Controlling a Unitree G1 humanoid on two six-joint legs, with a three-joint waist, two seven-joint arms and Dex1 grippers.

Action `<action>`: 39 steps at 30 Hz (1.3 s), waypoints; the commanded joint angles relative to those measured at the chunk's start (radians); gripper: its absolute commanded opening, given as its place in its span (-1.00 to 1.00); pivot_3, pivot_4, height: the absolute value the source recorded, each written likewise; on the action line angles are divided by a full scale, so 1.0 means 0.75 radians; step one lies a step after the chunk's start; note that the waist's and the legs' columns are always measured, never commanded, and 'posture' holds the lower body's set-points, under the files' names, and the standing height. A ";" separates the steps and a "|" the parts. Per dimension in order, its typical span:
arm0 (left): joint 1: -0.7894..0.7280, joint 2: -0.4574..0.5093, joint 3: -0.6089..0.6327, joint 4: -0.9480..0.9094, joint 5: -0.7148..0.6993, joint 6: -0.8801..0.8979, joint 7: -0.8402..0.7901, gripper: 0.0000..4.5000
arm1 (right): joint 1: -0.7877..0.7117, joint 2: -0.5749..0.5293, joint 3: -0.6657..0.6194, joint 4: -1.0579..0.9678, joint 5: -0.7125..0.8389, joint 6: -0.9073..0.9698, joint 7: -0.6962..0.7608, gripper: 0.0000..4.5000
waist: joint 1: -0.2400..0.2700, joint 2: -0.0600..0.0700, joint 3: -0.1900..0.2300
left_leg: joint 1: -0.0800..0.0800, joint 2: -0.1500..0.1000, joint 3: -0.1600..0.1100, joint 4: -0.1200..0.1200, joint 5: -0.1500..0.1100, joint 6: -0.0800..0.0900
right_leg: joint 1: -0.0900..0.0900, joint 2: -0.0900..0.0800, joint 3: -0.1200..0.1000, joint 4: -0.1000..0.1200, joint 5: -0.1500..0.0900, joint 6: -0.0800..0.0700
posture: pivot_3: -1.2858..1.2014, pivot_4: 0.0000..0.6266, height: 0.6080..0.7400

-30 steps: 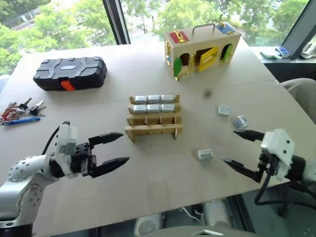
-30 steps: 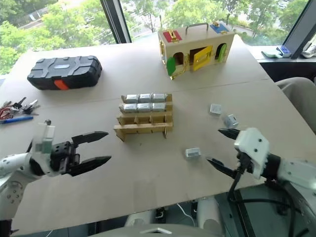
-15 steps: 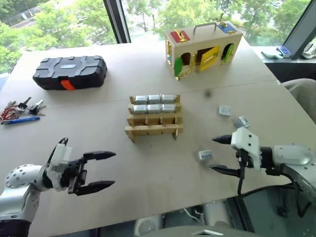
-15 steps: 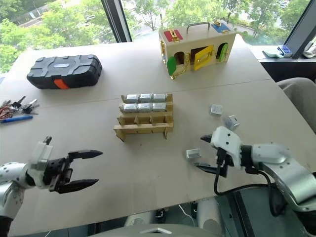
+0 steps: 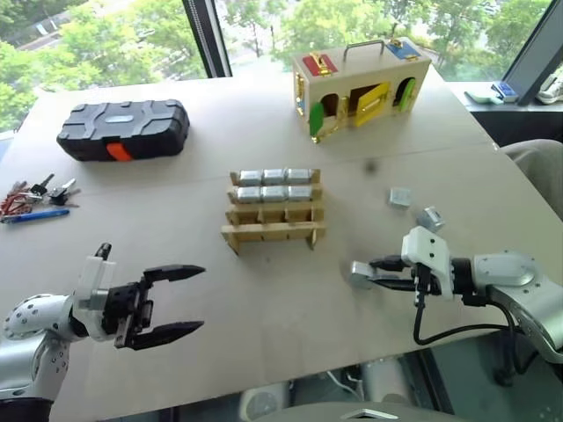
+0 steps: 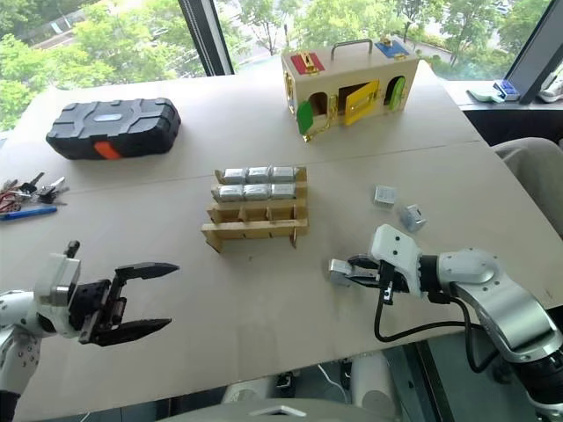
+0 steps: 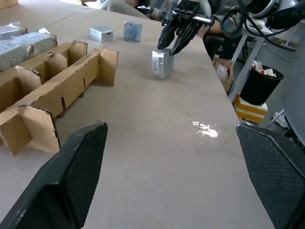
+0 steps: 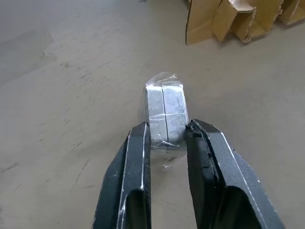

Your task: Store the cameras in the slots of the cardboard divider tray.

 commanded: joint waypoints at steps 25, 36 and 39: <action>-0.131 -0.201 0.133 -0.093 0.065 0.266 0.539 1.00 | -0.847 0.484 0.221 0.331 -0.125 0.053 -0.220 -0.78 | -0.006 -0.001 -0.001 | -0.001 -0.001 0.000 0.001 0.001 0.000 | -0.001 0.003 0.000 0.004 0.005 -0.005 | 0.03 -0.52 1.00; -0.050 -0.211 0.231 -0.153 0.059 0.309 0.602 1.00 | -1.035 0.845 0.375 0.764 -0.311 -0.173 -0.219 -0.78 | -0.012 -0.001 -0.001 | -0.001 -0.001 0.008 0.001 0.001 -0.001 | -0.001 0.001 0.000 0.003 0.007 -0.002 | 0.03 -0.52 1.00; -0.018 -0.220 0.251 -0.181 0.055 0.307 0.606 1.00 | -1.052 0.905 0.384 0.860 -0.359 -0.226 -0.229 -0.78 | -0.025 -0.001 -0.001 | -0.001 0.000 0.008 0.001 0.001 -0.001 | -0.001 0.001 0.000 0.004 0.007 -0.002 | 0.03 -0.52 1.00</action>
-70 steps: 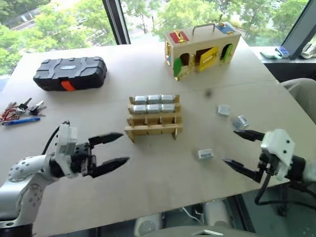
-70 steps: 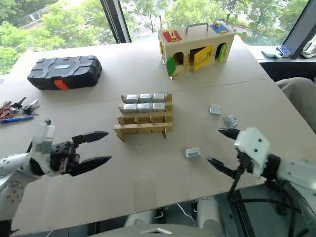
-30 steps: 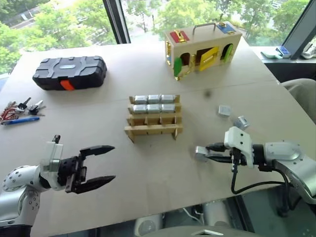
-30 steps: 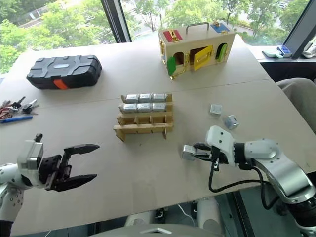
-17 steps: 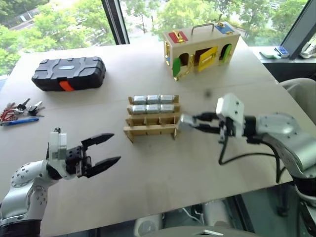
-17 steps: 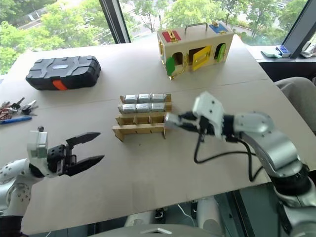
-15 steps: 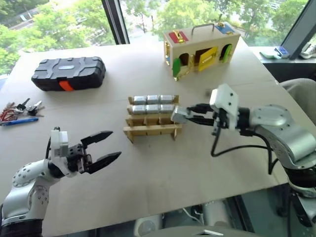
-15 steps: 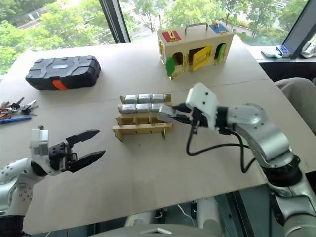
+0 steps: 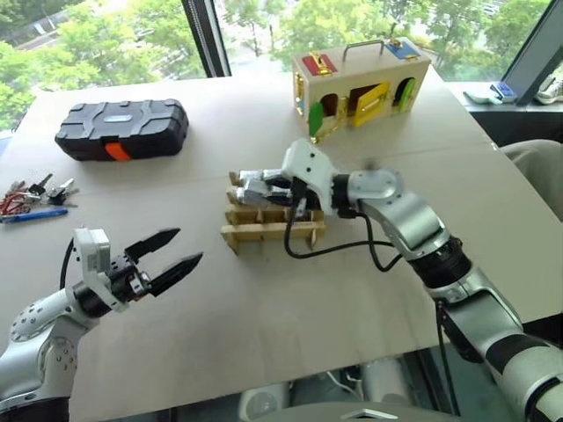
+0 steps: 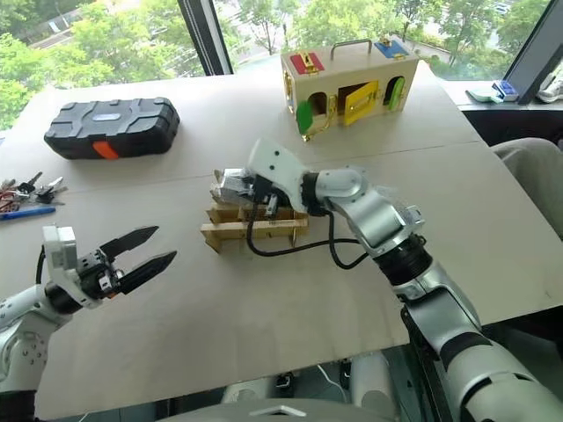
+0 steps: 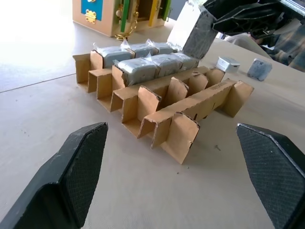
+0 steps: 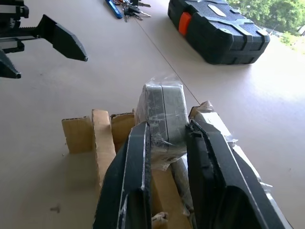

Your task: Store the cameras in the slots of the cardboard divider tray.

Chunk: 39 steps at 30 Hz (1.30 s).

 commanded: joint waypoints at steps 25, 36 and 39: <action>0.119 -0.043 0.113 -0.193 -0.043 0.007 0.054 1.00 | 0.007 0.113 0.084 0.203 -0.213 -0.252 0.128 -0.78 | -0.021 0.000 0.000 | 0.000 0.001 -0.007 0.000 0.001 -0.001 | 0.000 0.000 0.000 0.001 -0.001 -0.002 | 0.03 -0.52 1.00; 0.104 -0.040 0.092 -0.209 -0.034 0.001 0.043 1.00 | -0.029 0.124 0.050 0.255 -0.211 -0.283 0.207 -0.31 | -0.021 0.000 0.000 | 0.000 0.000 -0.007 0.000 0.001 -0.001 | 0.000 0.000 0.000 0.001 -0.002 -0.004 | 0.03 -0.52 1.00; 0.104 -0.031 0.080 -0.217 -0.030 -0.002 0.015 1.00 | -0.023 0.113 -0.016 0.167 -0.180 -0.273 0.187 0.31 | -0.020 0.000 0.000 | 0.000 0.000 -0.007 0.000 0.001 -0.001 | 0.000 0.000 0.000 0.001 -0.002 -0.004 | 0.03 -0.52 1.00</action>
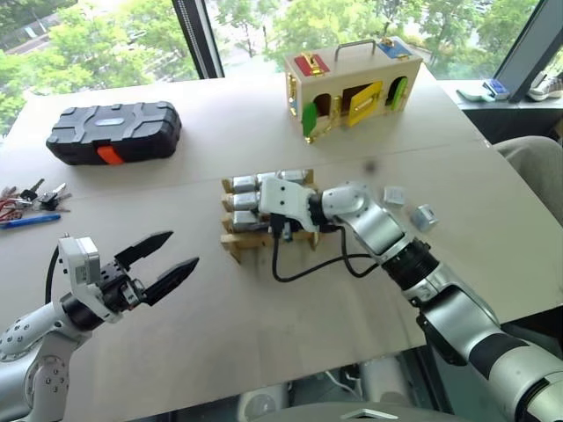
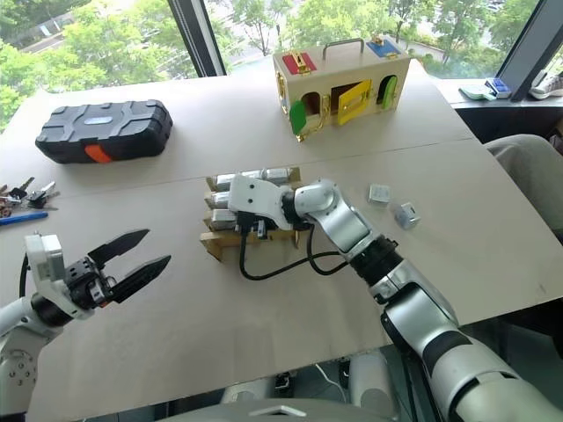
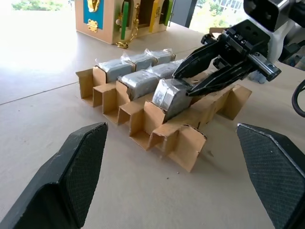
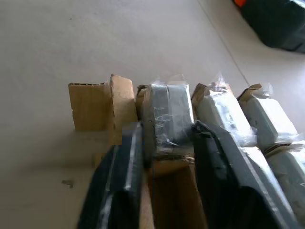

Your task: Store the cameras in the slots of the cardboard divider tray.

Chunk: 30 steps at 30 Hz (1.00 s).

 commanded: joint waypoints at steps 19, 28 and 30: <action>-0.298 0.079 -0.336 -0.177 -0.062 0.106 -0.239 1.00 | 1.118 -0.503 -0.993 -1.420 0.269 0.947 -0.567 0.97 | 0.027 0.001 0.000 | 0.003 -0.002 0.000 -0.001 -0.002 -0.002 | 0.001 0.002 0.001 0.000 -0.004 0.004 | 0.03 -0.52 1.00; -0.392 0.090 -0.380 -0.129 -0.041 0.110 -0.291 1.00 | 0.963 -0.478 -1.044 -1.081 0.335 0.881 -0.632 0.97 | 0.013 0.001 0.000 | 0.007 -0.002 -0.005 -0.001 0.000 0.000 | 0.002 0.010 0.006 -0.001 -0.001 0.001 | 0.03 -0.52 1.00; -0.392 0.093 -0.378 -0.141 -0.045 0.111 -0.302 1.00 | 0.938 -0.502 -1.048 -1.018 0.349 0.877 -0.619 0.97 | 0.013 0.001 0.000 | 0.006 -0.002 -0.004 -0.001 0.000 0.000 | 0.002 0.009 0.007 -0.001 -0.001 0.001 | 0.03 -0.52 1.00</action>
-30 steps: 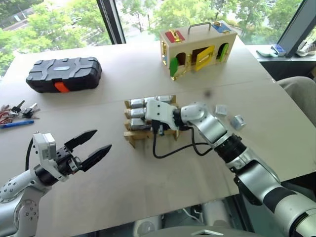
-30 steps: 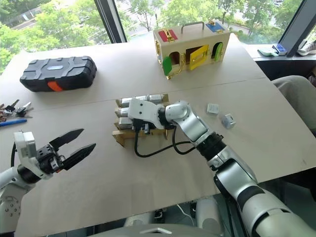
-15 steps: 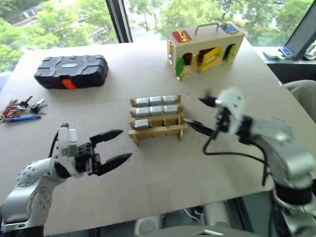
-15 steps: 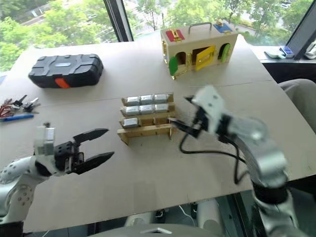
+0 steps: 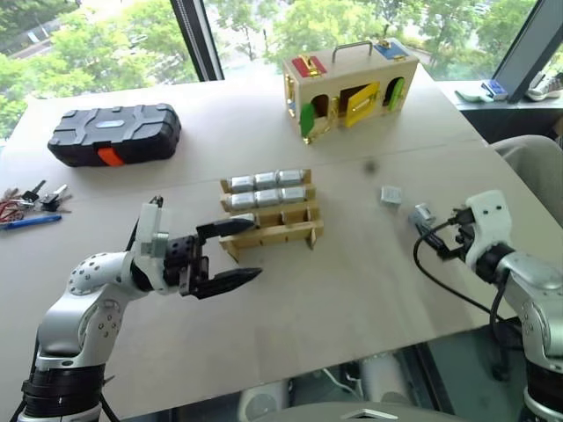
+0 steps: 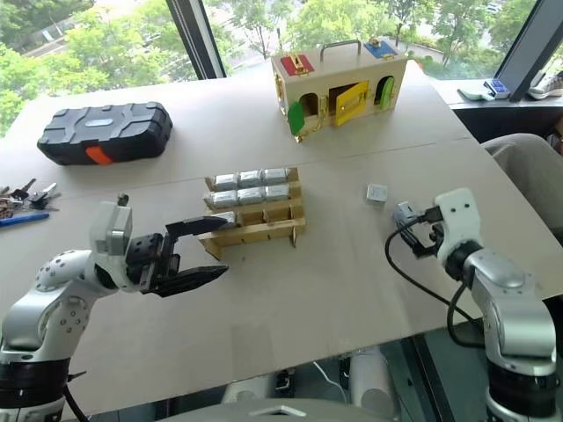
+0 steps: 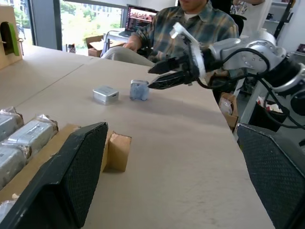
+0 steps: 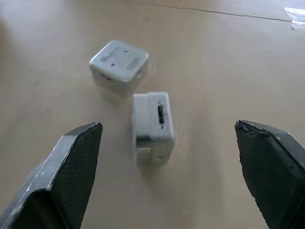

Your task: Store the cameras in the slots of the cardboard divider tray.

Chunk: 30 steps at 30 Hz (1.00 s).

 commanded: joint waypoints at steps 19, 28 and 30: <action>0.092 0.017 0.090 -0.077 -0.035 -0.020 -0.008 1.00 | -0.090 -0.118 0.024 0.215 0.166 -0.069 0.070 -0.72 | 0.002 0.000 0.000 | -0.002 -0.001 -0.001 0.000 0.000 0.000 | -0.001 -0.001 0.001 -0.001 0.000 0.000 | 0.03 -0.52 1.00; 0.142 -0.003 0.117 -0.079 -0.029 -0.038 0.024 1.00 | -0.126 -0.223 0.053 0.196 0.234 -0.049 0.163 -0.72 | 0.003 0.000 0.000 | -0.002 0.000 0.000 0.000 0.000 0.000 | -0.001 -0.001 0.001 -0.001 0.000 0.000 | 0.03 -0.52 1.00; 0.151 -0.006 0.116 -0.088 -0.030 -0.043 0.030 1.00 | -0.123 -0.244 0.073 0.201 0.215 -0.084 0.172 -0.72 | 0.003 0.000 0.000 | -0.002 0.000 -0.001 0.000 0.000 0.000 | -0.001 -0.001 0.001 -0.001 0.000 0.000 | 0.03 -0.52 1.00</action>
